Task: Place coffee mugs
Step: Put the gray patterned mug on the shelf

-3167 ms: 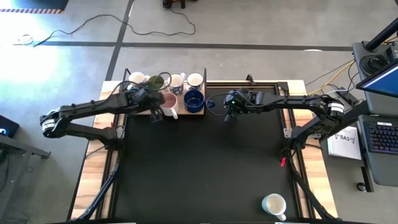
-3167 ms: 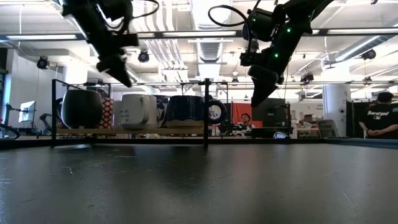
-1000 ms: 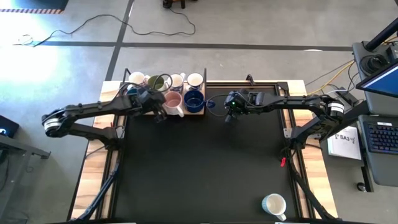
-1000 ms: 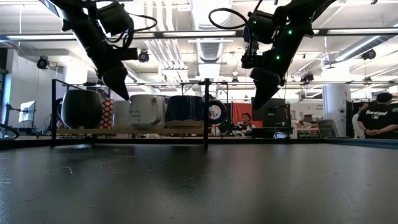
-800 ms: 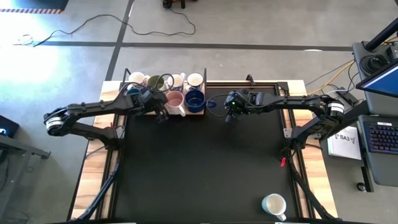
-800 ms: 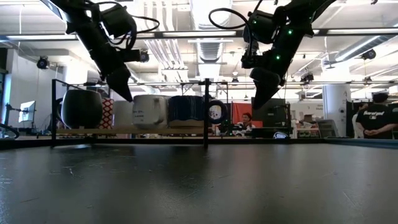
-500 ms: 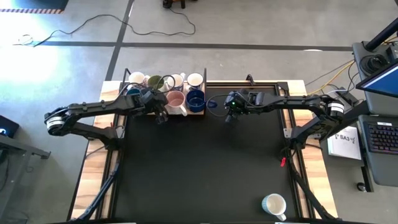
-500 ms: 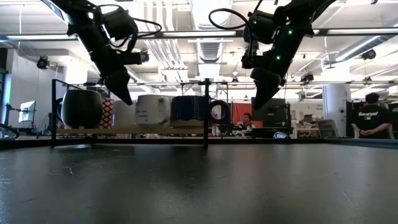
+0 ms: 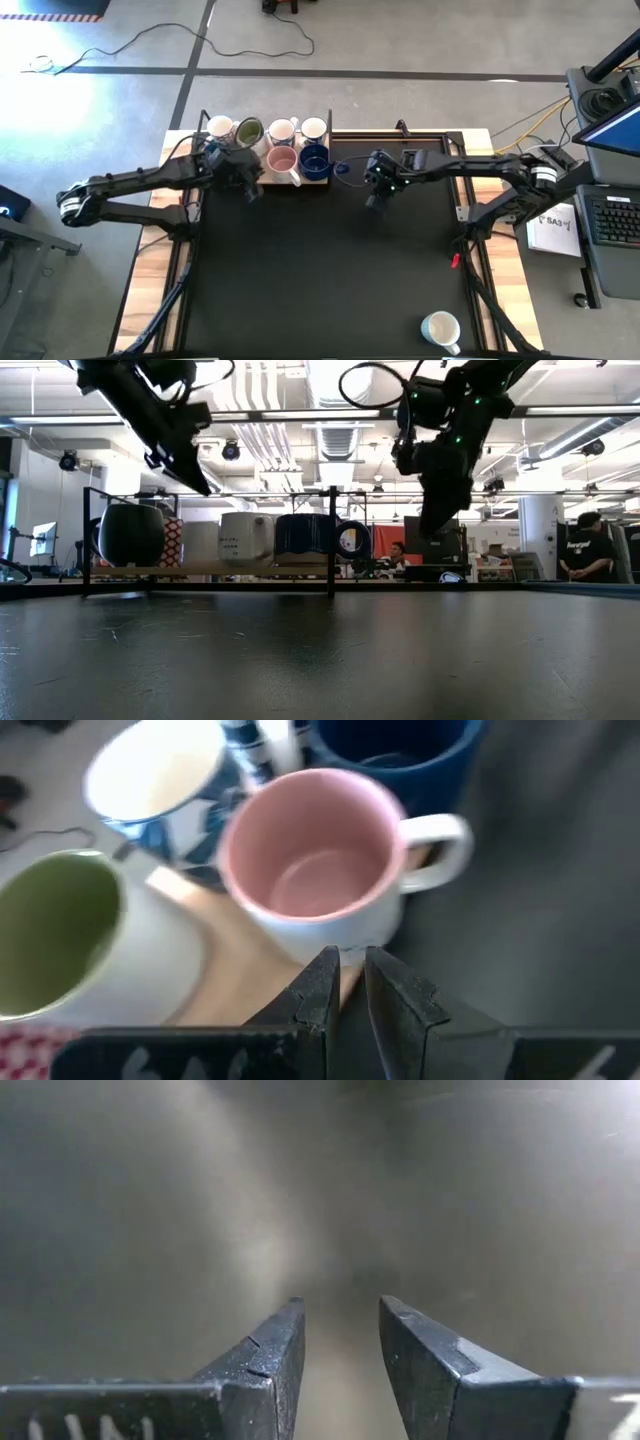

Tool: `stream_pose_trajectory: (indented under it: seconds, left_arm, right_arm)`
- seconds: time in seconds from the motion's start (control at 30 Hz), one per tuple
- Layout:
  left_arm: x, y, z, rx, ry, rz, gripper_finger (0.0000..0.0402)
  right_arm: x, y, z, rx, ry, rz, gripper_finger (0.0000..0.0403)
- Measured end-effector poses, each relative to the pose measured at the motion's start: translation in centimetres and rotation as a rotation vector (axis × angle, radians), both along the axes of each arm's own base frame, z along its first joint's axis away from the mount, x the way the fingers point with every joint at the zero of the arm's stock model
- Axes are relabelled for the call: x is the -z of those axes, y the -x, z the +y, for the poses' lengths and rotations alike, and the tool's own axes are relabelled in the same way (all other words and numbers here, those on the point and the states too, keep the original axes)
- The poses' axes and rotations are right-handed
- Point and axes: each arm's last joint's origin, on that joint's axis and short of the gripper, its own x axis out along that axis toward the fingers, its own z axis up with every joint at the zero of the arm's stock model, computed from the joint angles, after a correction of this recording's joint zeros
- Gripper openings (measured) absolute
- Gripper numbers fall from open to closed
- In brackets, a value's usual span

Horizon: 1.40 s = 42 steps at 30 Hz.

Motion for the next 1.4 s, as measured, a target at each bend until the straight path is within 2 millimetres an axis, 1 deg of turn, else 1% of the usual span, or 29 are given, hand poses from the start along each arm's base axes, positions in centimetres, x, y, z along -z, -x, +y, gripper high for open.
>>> stream_pose_trajectory:
  seconds: [0.13, 0.3, 0.53, 0.67, 0.8, 0.97, 1.13, 1.4]
  left_arm:
    - [0.0, -0.4, -1.2, 0.046, 0.037, -0.028, 0.0036]
    - [0.0, -1.1, -3.2, 0.112, 0.078, -0.056, 0.0036]
    - [-1.1, -2.6, -6.6, 0.250, 0.101, -0.222, 0.0036]
    - [-1.8, -3.1, -8.4, 0.338, 0.102, -0.312, 0.0036]
    - [-2.4, -3.3, -9.8, 0.390, 0.114, -0.377, 0.0036]
    - [-2.8, -3.5, -10.7, 0.425, 0.125, -0.435, 0.0036]
    - [-2.4, -4.3, -10.9, 0.381, 0.088, -0.439, 0.0036]
    - [-1.8, -5.6, -11.5, 0.370, 0.123, -0.463, 0.0036]
  right_arm:
    - [-0.8, 0.3, 1.8, -0.006, -0.123, -0.030, 0.0118]
    - [-1.6, 1.0, 5.0, 0.022, -0.213, 0.015, 0.0118]
    - [-2.5, 2.5, 9.7, 0.063, -0.341, 0.106, 0.0118]
    - [-3.0, 3.5, 12.5, 0.006, -0.404, 0.144, 0.0118]
    - [-3.3, 4.4, 14.9, -0.088, -0.413, 0.170, 0.0118]
    - [-3.3, 5.6, 18.2, -0.220, -0.406, 0.204, 0.0118]
    - [-3.1, 7.0, 21.2, -0.296, -0.405, 0.243, 0.0118]
    - [-3.1, 9.7, 24.8, -0.437, -0.391, 0.280, 0.0118]
